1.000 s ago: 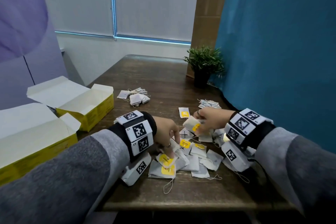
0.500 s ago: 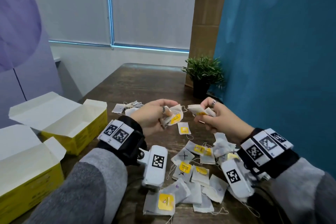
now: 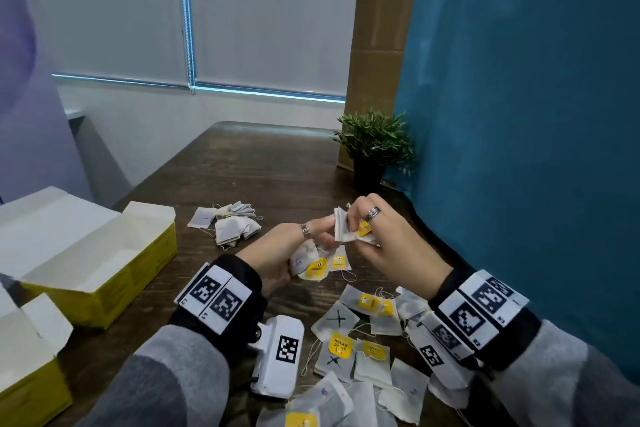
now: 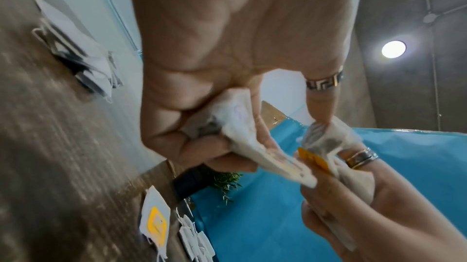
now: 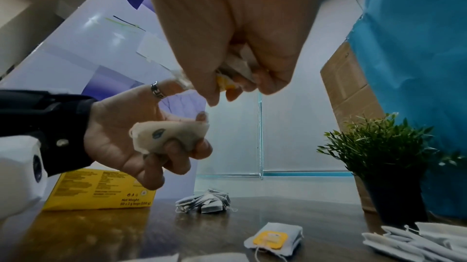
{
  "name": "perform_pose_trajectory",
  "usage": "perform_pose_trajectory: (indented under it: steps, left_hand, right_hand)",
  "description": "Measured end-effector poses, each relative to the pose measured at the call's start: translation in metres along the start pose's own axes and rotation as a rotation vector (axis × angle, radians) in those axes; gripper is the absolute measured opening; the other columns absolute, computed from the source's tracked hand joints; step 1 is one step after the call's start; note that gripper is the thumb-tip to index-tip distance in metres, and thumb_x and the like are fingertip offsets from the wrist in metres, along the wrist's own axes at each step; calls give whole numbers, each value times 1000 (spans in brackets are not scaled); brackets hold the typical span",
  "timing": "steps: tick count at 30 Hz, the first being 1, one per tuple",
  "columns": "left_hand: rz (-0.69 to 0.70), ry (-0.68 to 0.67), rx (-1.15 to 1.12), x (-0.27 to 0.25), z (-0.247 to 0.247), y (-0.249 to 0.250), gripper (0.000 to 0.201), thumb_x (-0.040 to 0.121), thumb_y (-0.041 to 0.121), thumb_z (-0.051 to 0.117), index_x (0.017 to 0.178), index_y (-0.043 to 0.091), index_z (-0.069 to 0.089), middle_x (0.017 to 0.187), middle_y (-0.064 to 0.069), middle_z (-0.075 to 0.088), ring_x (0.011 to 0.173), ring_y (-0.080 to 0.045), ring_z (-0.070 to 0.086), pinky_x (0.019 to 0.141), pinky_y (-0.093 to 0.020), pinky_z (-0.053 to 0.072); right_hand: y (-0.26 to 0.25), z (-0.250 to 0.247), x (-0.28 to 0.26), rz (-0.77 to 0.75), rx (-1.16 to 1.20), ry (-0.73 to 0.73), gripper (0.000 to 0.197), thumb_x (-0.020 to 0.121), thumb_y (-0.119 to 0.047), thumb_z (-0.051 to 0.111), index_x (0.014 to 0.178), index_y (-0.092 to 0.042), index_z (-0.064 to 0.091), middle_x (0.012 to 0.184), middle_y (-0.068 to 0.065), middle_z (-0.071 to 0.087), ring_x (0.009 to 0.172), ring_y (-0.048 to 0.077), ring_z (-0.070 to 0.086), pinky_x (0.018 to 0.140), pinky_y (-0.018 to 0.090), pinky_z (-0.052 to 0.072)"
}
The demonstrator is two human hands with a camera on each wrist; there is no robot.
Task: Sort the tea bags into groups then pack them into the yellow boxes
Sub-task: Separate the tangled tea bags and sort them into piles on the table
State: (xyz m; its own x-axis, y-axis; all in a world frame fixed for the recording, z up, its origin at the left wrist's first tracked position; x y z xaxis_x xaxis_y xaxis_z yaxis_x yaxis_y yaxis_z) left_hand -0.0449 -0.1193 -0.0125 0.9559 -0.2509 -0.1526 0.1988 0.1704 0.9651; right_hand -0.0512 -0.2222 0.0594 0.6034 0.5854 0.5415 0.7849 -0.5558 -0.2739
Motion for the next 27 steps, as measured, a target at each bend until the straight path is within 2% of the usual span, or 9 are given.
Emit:
perform_pose_trajectory:
  steps: [3,5,7,9,13,16,20,24,27]
  left_hand:
    - [-2,36,-105,-2,-2,-2,46,88,40,51,96,-4,62,87,-19,61,66,-22,63,57,-27,53]
    - [44,35,3,-2,-5,0,38,87,31,57,94,-6,63,79,-19,60,62,-20,58,53,-23,49]
    - [134,56,118,-5,-8,6,19,85,13,62,79,-5,62,60,-10,60,50,-12,55,47,-18,45]
    - [189,101,156,-7,-14,12,16,84,7,62,69,3,60,50,1,60,42,-6,55,44,-15,44]
    - [249,179,212,-8,-26,20,21,85,10,64,65,7,56,48,5,57,39,-3,51,41,-12,39]
    - [232,176,196,-6,-30,18,18,84,12,65,68,6,58,54,2,61,49,-8,56,47,-16,45]
    - [222,172,148,-3,-34,16,18,82,13,67,66,8,60,60,-2,63,53,-12,59,51,-20,49]
    - [207,137,151,-5,-33,16,13,79,16,69,69,9,65,70,-7,67,63,-18,62,61,-25,51]
    - [202,117,189,-7,-29,16,12,77,19,71,67,12,69,71,-9,67,67,-21,61,67,-30,48]
  right_hand:
    - [0,5,-2,-3,-1,-45,22,84,-7,53,85,-24,40,95,-1,43,76,28,53,71,44,46]
    - [2,8,-3,27,14,-83,22,84,-9,56,87,-24,40,95,-4,43,77,13,51,71,32,44]
    - [9,15,-4,103,102,-159,23,86,-15,61,91,-23,41,88,-10,43,71,1,47,65,16,37]
    - [22,18,-8,269,355,-179,18,90,-15,58,93,-18,41,75,-8,43,56,1,40,54,13,33]
    - [56,11,-18,659,928,7,9,93,-9,47,84,-10,46,69,2,44,56,10,42,52,22,33]
    - [60,11,-19,707,1072,-32,10,91,-18,55,85,-9,55,71,-1,58,67,10,56,64,23,46]
    - [58,15,-18,731,1130,-93,14,80,-27,63,84,-16,70,85,2,68,75,11,63,72,23,49]
    - [53,12,-9,709,1177,-24,25,71,-19,67,92,-7,68,88,9,70,74,17,66,72,27,56]
    - [46,11,-2,677,1226,11,10,78,-11,64,87,-6,63,74,5,69,62,13,65,69,28,59]
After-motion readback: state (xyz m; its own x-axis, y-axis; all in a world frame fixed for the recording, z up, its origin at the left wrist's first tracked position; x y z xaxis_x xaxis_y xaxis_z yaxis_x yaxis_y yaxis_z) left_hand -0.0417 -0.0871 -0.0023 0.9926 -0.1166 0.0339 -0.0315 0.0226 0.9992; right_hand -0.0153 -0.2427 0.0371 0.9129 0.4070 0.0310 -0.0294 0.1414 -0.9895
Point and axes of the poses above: each hand's wrist, its own x-axis towards the middle knuckle, its own z-axis out of the palm, y = z × x, the point moved 9 cm from there along x, towards the middle knuckle
